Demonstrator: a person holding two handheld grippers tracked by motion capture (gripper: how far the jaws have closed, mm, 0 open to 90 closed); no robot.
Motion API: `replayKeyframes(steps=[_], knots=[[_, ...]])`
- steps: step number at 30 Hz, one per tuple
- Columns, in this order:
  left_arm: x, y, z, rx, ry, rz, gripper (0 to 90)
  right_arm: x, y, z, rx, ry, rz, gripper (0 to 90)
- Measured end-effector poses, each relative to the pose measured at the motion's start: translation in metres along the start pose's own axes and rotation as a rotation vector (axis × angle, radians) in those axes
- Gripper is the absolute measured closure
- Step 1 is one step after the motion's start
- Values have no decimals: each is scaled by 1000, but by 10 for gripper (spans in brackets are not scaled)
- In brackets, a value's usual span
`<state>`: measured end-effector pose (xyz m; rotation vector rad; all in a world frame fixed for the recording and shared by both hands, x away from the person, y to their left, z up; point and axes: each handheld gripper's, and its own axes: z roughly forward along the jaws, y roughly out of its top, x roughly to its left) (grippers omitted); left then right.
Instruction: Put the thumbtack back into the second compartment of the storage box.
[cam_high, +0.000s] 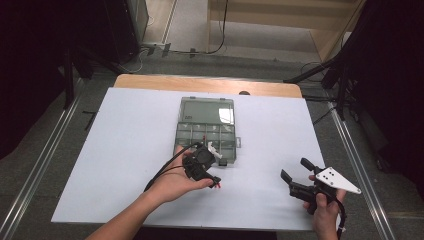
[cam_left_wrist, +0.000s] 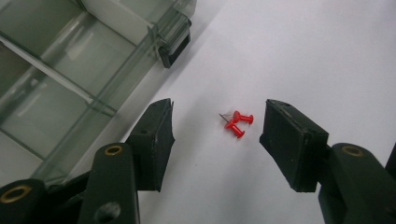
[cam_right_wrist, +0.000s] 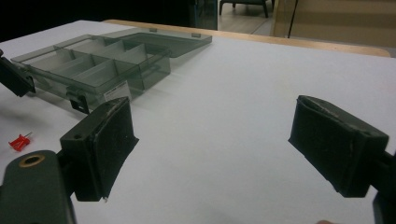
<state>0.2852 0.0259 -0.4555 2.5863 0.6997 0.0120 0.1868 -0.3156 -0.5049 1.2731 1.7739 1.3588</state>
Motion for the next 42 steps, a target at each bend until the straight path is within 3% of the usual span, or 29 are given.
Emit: replayKeyframes(steps=[6,15,25,31,40,42], knots=[[-3,-4,7,7,16,2,520,0,0,0,0,0,-2,142],[-7,-6,14,32,-3,-9,613,0,0,1,3,3,-8,142],[-11,-5,20,40,12,-16,614,0,0,1,2,2,-5,142],[-9,-8,22,62,40,0,675,0,0,1,4,1,-4,142],[-9,-9,18,25,-9,-31,673,0,0,2,6,1,-4,142],[-11,-8,20,33,0,-25,672,1,0,2,9,1,-4,142]])
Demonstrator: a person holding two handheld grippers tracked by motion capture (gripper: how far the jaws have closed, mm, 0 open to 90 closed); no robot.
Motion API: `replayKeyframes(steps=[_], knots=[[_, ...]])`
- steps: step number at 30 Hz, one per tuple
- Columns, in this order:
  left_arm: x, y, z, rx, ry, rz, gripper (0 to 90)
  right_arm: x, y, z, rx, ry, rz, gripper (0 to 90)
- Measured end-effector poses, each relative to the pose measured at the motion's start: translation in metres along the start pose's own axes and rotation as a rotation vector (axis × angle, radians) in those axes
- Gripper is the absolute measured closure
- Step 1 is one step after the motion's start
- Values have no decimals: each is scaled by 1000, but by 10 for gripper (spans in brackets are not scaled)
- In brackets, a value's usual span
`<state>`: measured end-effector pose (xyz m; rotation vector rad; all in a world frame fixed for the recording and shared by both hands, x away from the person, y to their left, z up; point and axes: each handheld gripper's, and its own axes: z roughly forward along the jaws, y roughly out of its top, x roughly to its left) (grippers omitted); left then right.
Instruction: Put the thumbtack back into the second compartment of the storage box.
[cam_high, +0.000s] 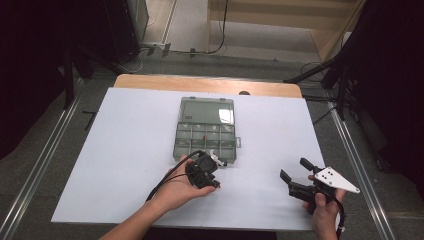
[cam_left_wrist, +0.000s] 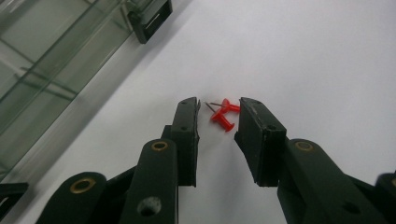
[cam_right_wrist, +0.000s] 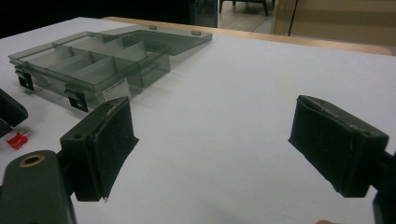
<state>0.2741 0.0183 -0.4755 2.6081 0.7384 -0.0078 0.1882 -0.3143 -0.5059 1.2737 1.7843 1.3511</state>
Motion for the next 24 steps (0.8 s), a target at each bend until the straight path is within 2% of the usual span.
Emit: replayKeyframes(steps=[9,10,15,17,24], knots=[[-1,-2,4,24,39,29,674,0,-1,0,0,-1,-1,142],[-1,-2,3,32,50,36,683,-1,-1,0,-1,-1,-1,142],[3,-5,3,20,57,26,784,0,0,1,2,-1,-2,142],[3,-6,2,26,65,37,813,0,-1,1,2,-2,-2,142],[5,-7,2,17,59,46,842,0,-1,1,2,-2,-3,142]])
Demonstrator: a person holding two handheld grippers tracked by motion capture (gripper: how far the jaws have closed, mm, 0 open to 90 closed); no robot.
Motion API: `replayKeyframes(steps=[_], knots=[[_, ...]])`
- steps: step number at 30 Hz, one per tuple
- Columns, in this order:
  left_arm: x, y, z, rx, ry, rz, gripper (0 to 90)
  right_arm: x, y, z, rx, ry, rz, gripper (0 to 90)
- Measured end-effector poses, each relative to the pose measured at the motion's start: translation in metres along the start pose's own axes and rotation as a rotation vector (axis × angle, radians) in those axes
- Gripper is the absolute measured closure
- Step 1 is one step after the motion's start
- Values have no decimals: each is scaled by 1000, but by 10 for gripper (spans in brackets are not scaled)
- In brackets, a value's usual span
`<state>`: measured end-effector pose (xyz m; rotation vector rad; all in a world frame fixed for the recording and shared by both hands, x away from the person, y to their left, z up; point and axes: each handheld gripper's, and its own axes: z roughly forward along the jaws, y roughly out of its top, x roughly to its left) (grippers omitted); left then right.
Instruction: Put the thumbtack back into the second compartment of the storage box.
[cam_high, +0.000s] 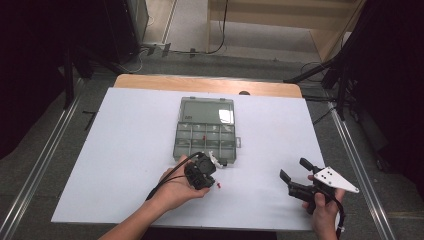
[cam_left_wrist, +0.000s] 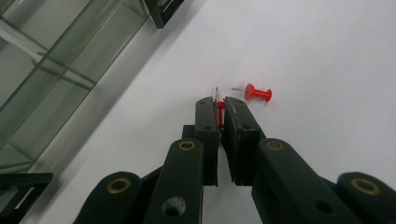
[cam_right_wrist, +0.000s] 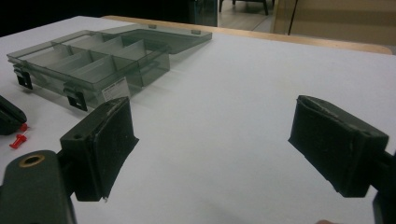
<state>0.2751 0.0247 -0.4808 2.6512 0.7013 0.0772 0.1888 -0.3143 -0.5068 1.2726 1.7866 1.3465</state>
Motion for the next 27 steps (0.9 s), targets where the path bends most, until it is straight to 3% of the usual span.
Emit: replayKeyframes(steps=[4,8,27], knots=[[5,-2,-1,-23,-1,-24,845,0,0,0,-4,-2,-1,142],[13,-4,-9,-49,-30,-53,849,-1,0,-1,-5,-3,2,142],[33,-6,-31,-74,-35,-46,849,1,0,-1,-4,-2,-3,142]])
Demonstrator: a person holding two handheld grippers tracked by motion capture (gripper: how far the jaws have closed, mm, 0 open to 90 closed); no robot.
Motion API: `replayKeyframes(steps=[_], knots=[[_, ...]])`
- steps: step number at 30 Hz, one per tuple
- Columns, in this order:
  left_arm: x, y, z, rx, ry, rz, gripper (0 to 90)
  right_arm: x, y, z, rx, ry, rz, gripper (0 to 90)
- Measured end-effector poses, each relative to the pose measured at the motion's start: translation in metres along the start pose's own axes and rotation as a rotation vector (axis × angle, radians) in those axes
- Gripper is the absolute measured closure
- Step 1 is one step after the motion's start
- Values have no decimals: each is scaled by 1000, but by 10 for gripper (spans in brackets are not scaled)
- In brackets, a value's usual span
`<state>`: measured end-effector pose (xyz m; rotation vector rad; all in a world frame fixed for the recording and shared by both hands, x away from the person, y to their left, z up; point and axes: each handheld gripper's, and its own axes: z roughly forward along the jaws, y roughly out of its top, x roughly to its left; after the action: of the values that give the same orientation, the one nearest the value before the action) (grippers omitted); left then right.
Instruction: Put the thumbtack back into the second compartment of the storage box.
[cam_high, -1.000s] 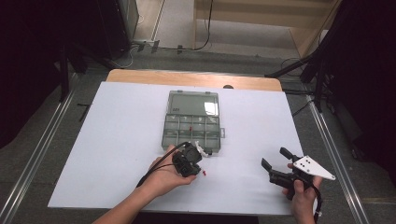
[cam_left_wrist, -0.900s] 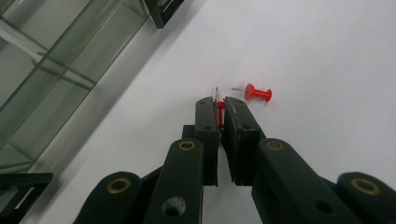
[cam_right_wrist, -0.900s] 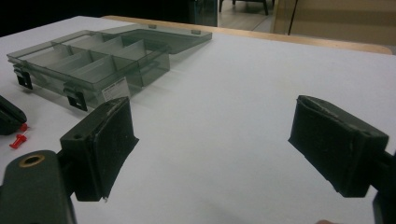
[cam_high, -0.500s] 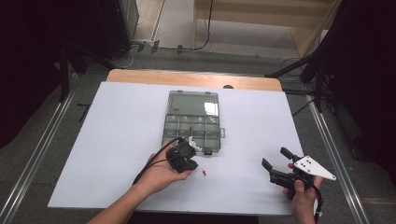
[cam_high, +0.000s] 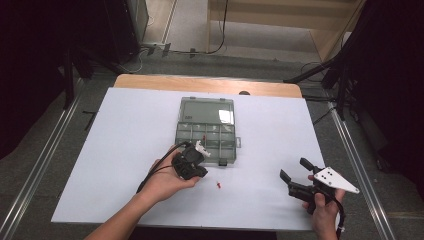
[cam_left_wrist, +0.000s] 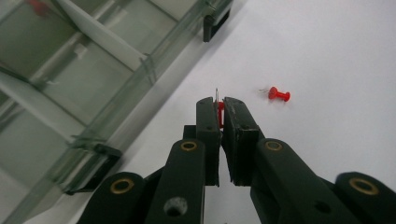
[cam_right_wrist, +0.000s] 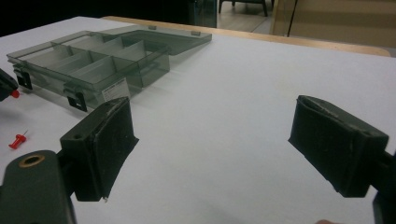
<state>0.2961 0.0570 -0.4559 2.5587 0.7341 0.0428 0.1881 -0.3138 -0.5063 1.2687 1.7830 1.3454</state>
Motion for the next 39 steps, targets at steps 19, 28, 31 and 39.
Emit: replayKeyframes(steps=[19,28,31,39], knots=[[24,13,-16,-18,37,-22,849,0,0,0,-1,0,-2,142],[32,19,-19,-18,57,-18,849,0,0,1,-1,2,-7,142],[35,22,-20,-21,61,-24,849,-1,0,1,-1,3,-9,142],[46,28,-21,-32,74,-34,849,-1,-1,1,0,2,-6,142]])
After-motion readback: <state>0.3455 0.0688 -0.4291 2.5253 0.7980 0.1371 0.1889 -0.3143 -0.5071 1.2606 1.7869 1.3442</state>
